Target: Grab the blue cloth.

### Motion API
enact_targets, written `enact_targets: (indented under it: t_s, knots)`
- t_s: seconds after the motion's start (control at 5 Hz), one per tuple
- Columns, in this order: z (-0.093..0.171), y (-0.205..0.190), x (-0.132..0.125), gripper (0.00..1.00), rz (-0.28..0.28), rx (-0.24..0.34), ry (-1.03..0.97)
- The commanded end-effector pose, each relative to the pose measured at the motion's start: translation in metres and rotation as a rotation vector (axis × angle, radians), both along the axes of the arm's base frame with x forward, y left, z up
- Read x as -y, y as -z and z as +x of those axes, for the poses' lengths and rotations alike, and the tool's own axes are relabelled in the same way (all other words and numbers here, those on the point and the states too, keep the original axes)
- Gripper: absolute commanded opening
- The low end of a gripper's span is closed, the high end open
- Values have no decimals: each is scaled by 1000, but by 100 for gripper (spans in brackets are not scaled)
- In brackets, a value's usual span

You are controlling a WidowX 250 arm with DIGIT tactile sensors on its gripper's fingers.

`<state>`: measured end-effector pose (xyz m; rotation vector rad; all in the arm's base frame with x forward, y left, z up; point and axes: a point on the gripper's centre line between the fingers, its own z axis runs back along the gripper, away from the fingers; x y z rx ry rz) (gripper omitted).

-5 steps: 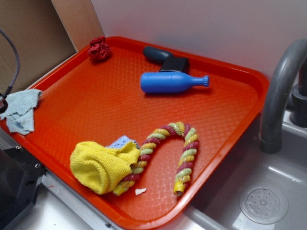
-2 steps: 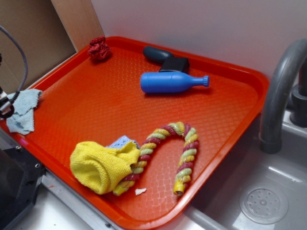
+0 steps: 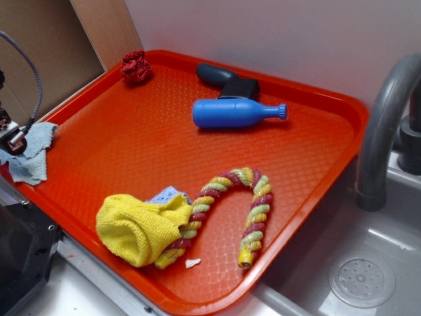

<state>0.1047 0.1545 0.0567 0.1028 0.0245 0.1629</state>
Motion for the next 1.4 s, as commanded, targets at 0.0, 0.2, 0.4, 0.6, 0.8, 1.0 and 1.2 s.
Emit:
enact_targets:
  t_s: [0.0, 0.2, 0.4, 0.6, 0.8, 1.0, 1.2]
  knots:
    - [-5, 8, -10, 100, 6, 8, 6]
    - [0, 28, 5, 0, 18, -22, 59]
    - [1, 25, 15, 0, 22, -14, 72]
    - [4, 23, 24, 0, 33, -6, 95]
    - [15, 14, 47, 0, 37, 18, 155]
    - [34, -14, 81, 0, 42, 48, 227]
    - [57, -65, 104, 0, 6, 73, 272]
